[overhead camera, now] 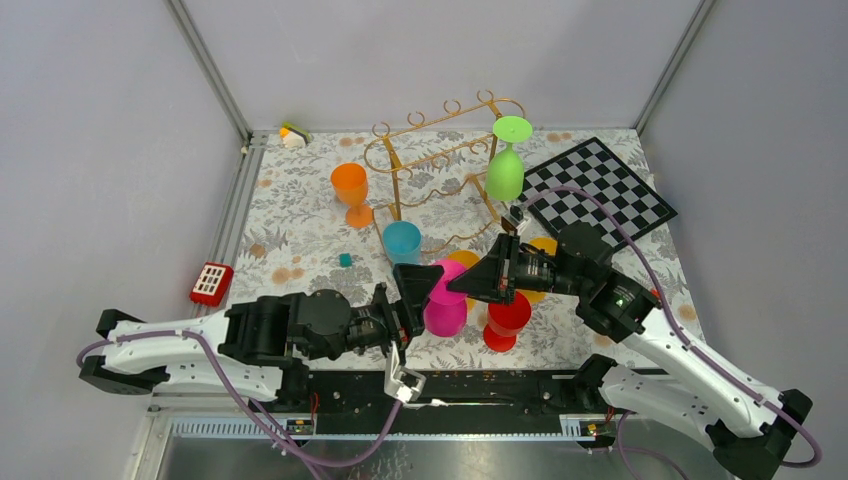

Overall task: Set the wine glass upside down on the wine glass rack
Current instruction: Turn the wine glass upside down at the wine rack.

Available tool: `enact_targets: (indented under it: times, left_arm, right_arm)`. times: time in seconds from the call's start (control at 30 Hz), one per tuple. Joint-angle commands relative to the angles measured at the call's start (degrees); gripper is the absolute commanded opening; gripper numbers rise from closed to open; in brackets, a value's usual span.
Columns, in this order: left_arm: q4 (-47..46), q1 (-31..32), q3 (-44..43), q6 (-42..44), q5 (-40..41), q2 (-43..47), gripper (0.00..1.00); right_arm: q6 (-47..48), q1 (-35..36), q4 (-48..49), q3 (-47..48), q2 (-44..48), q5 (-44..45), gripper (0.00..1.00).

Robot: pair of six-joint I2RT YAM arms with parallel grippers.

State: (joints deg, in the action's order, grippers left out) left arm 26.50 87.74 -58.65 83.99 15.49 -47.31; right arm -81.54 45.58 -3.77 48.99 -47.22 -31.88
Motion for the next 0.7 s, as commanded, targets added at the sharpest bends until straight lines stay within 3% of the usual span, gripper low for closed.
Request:
enact_targets:
  times: [0.0,0.37,0.67]
  left_arm:
    - [-4.7,0.3,0.6,-5.3,-0.6,1.9,0.99]
    - [-6.4,0.3,4.5,-17.8,0.6,4.2,0.99]
    - [-10.6,0.3,10.3,-35.2,2.3,7.1,0.99]
  right_arm:
    - [4.7,0.5,-5.8,3.3,1.6,2.0,0.00]
    - [11.2,0.5,-14.3,5.6,2.9,5.0,0.00]
    - [16.9,0.5,-20.2,9.9,0.8,5.4,0.00]
